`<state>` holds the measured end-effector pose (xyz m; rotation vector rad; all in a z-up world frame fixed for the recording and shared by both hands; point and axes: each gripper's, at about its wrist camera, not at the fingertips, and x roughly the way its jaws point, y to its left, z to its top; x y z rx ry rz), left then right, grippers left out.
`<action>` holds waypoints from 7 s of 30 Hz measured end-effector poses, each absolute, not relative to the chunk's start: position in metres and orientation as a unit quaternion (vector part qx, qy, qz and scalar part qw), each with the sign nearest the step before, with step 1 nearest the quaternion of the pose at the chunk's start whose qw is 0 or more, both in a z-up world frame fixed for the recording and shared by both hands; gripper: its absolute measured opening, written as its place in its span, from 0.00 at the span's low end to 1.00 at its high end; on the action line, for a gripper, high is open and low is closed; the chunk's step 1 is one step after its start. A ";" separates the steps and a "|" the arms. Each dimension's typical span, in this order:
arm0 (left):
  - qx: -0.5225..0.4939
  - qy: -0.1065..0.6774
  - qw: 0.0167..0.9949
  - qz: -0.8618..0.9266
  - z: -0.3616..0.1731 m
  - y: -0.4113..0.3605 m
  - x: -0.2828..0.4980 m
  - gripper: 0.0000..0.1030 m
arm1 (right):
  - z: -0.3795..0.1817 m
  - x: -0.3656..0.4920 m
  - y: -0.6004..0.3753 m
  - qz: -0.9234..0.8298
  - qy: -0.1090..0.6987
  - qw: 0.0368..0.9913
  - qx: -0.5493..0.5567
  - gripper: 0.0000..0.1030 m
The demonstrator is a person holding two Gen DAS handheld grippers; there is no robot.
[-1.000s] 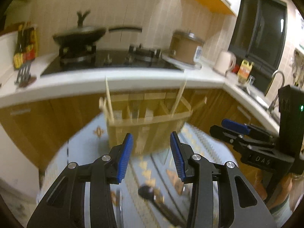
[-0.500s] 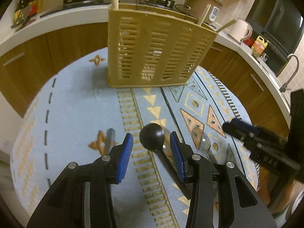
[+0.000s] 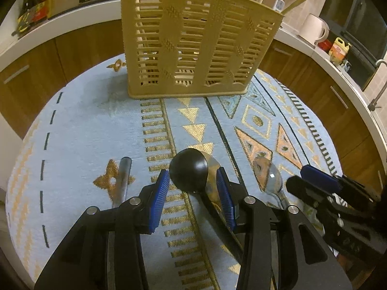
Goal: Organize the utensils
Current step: 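Grasp the black spoon with the left gripper while the right gripper grasps a clear spoon, then lift both held spoons up toward the caddy, then lower both spoons into the caddy and open both grippers, then move both grippers down to the remaining spoons on the table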
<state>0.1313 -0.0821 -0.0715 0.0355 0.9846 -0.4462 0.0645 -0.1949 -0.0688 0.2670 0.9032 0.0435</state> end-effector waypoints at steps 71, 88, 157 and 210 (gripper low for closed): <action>0.163 0.463 0.831 -0.263 -0.075 -0.068 0.129 0.33 | -0.081 0.097 -0.159 0.053 0.512 0.857 0.021 0.36; 0.111 0.436 0.851 -0.269 -0.055 -0.049 0.124 0.33 | -0.045 0.080 -0.169 0.103 0.441 0.891 0.033 0.28; 0.109 0.165 0.969 -0.145 0.079 -0.131 0.239 0.36 | 0.080 0.207 -0.235 0.019 0.083 0.991 0.104 0.29; 0.020 0.518 0.823 -0.234 -0.068 0.033 0.069 0.47 | -0.080 0.151 -0.101 0.104 0.520 0.843 0.095 0.41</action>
